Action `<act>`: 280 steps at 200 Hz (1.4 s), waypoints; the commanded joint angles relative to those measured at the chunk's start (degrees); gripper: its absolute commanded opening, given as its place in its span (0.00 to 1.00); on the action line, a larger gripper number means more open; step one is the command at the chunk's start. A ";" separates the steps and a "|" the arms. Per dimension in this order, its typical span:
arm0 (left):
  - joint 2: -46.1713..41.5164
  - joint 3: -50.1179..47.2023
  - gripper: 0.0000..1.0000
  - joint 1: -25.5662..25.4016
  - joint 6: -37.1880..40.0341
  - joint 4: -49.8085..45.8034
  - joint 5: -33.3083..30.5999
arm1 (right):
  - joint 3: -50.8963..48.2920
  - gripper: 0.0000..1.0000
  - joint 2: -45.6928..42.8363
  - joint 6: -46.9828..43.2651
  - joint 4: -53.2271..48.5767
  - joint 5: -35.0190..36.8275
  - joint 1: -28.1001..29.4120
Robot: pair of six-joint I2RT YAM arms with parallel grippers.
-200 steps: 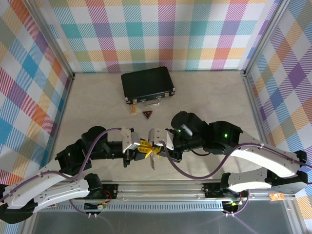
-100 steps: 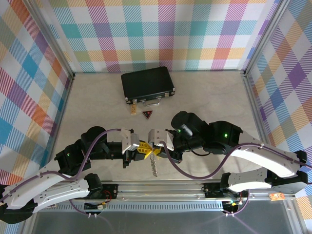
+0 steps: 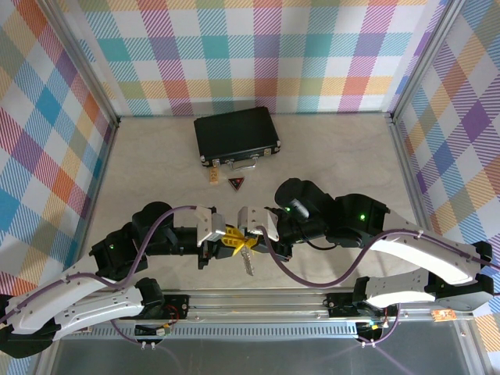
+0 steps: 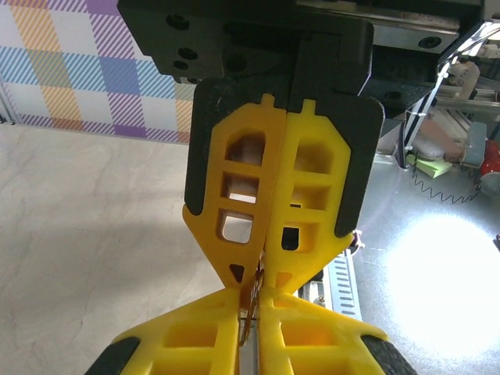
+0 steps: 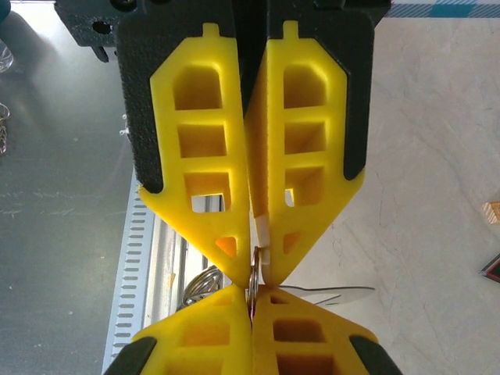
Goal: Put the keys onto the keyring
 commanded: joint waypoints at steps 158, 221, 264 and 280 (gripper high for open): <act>-3.76 -2.41 0.00 -0.18 -3.90 15.33 3.91 | -6.91 0.22 -7.77 6.11 10.74 0.19 0.50; -4.86 -3.65 0.00 -0.17 -5.05 17.57 3.63 | -8.76 0.06 -8.59 6.28 11.60 0.94 0.47; -5.01 -4.24 0.00 -0.19 -5.35 18.81 3.60 | -9.07 0.00 -7.22 6.20 10.32 0.85 0.50; -5.02 -4.33 0.00 -0.17 -5.39 18.89 3.80 | -8.35 0.00 -6.15 6.12 9.44 1.02 0.45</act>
